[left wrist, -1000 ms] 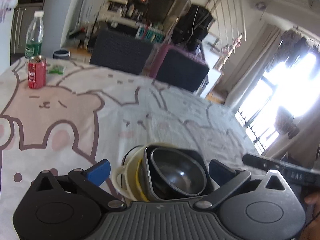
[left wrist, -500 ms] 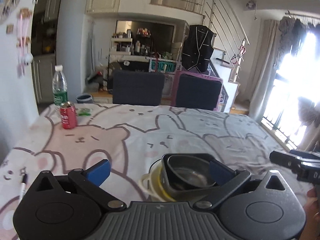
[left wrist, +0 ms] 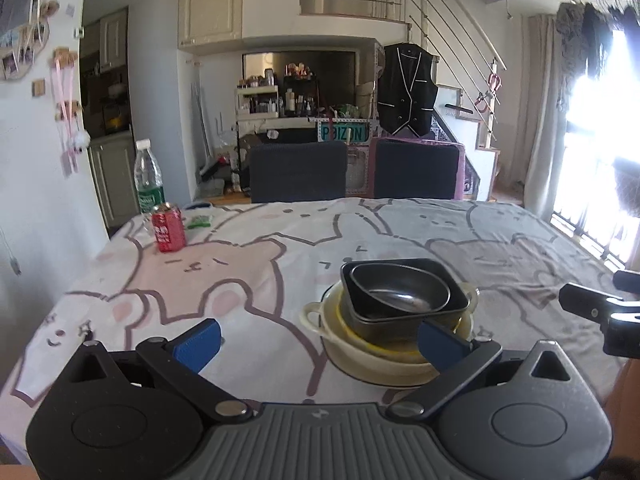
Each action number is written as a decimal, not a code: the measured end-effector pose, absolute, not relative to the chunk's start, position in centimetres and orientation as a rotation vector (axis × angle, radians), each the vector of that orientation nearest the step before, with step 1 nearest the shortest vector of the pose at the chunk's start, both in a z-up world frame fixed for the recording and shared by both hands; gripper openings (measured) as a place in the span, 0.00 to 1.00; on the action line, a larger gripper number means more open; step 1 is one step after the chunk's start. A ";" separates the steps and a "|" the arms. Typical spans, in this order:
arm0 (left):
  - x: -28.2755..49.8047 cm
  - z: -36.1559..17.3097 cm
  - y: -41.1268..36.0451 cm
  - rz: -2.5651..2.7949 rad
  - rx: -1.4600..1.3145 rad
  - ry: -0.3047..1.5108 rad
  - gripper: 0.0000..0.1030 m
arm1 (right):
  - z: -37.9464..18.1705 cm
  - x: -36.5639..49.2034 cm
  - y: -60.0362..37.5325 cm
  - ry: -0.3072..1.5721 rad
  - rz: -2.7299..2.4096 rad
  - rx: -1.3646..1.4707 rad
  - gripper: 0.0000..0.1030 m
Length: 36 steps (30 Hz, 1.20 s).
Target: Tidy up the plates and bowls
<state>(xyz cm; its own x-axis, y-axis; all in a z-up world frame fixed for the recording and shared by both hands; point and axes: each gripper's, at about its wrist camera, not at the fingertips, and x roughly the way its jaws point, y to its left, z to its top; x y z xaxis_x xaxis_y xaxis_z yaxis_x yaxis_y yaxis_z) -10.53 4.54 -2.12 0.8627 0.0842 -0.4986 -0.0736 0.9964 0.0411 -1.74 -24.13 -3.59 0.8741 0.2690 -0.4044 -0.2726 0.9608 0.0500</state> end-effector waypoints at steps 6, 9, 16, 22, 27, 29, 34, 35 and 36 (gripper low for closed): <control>-11.2 -3.4 4.4 0.091 0.040 0.544 1.00 | -4.2 -2.8 -24.2 0.466 0.280 -0.016 1.00; -11.6 -3.9 4.3 0.084 0.037 0.554 1.00 | -4.5 -3.2 -24.2 0.485 0.281 -0.024 1.00; -12.0 -4.6 3.4 0.085 0.076 0.547 1.00 | -5.5 -3.9 -23.8 0.496 0.293 -0.037 1.00; -12.3 -4.7 3.4 0.078 0.072 0.539 1.00 | -5.3 -4.2 -23.7 0.483 0.283 -0.057 1.00; -12.3 -4.8 4.1 0.073 0.028 0.547 1.00 | -5.4 -3.8 -24.3 0.500 0.265 -0.024 1.00; -12.3 -4.8 4.2 0.075 0.023 0.546 1.00 | -5.4 -3.8 -24.3 0.503 0.261 -0.014 1.00; -12.3 -4.7 4.2 0.076 0.033 0.543 1.00 | -5.5 -4.0 -23.9 0.493 0.267 -0.023 1.00; -12.3 -4.7 4.2 0.075 0.035 0.541 1.00 | -5.6 -4.0 -23.9 0.491 0.267 -0.027 1.00; -12.3 -4.7 4.2 0.073 0.035 0.540 1.00 | -5.6 -4.0 -23.8 0.488 0.269 -0.030 1.00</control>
